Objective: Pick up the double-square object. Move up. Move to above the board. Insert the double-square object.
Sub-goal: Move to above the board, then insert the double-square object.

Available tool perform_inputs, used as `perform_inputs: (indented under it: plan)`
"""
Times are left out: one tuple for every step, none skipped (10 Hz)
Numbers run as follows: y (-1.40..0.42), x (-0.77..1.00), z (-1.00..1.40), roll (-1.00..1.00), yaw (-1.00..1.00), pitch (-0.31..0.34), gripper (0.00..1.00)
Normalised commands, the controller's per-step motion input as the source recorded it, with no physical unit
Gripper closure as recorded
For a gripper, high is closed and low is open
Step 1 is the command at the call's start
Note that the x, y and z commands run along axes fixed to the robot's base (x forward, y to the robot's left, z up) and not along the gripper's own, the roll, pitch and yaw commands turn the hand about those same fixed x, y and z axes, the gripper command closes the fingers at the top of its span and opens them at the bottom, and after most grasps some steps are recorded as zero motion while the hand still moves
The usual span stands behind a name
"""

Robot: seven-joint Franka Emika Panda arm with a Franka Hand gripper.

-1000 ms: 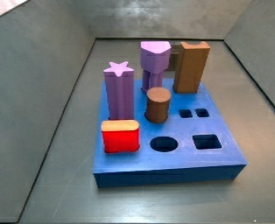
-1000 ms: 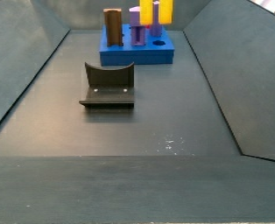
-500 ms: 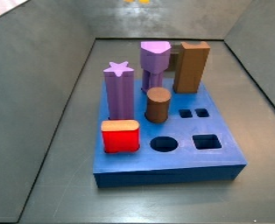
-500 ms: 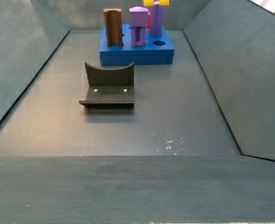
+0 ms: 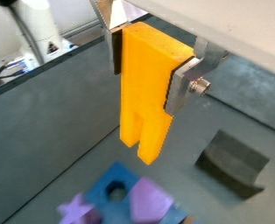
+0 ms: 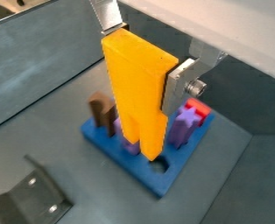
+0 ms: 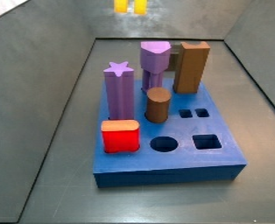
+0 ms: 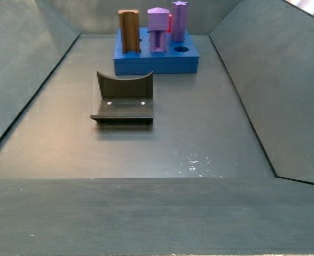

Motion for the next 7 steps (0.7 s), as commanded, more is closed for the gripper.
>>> perform_inputs:
  plan:
    - [-1.0,-0.09,0.08,0.0,0.01,0.034,1.0]
    - [-0.76,-0.05,0.06,0.01,0.01,0.047,1.0]
    - [-0.48,0.0,0.04,0.0,0.01,0.063,1.0]
    - [-0.23,0.03,0.03,0.0,0.01,0.078,1.0]
    - [-0.05,0.0,0.0,0.0,0.02,0.0,1.0]
    - [-0.21,0.41,-0.19,0.06,0.48,-0.003,1.0]
    - [-0.33,0.69,-0.19,0.17,0.36,0.047,1.0]
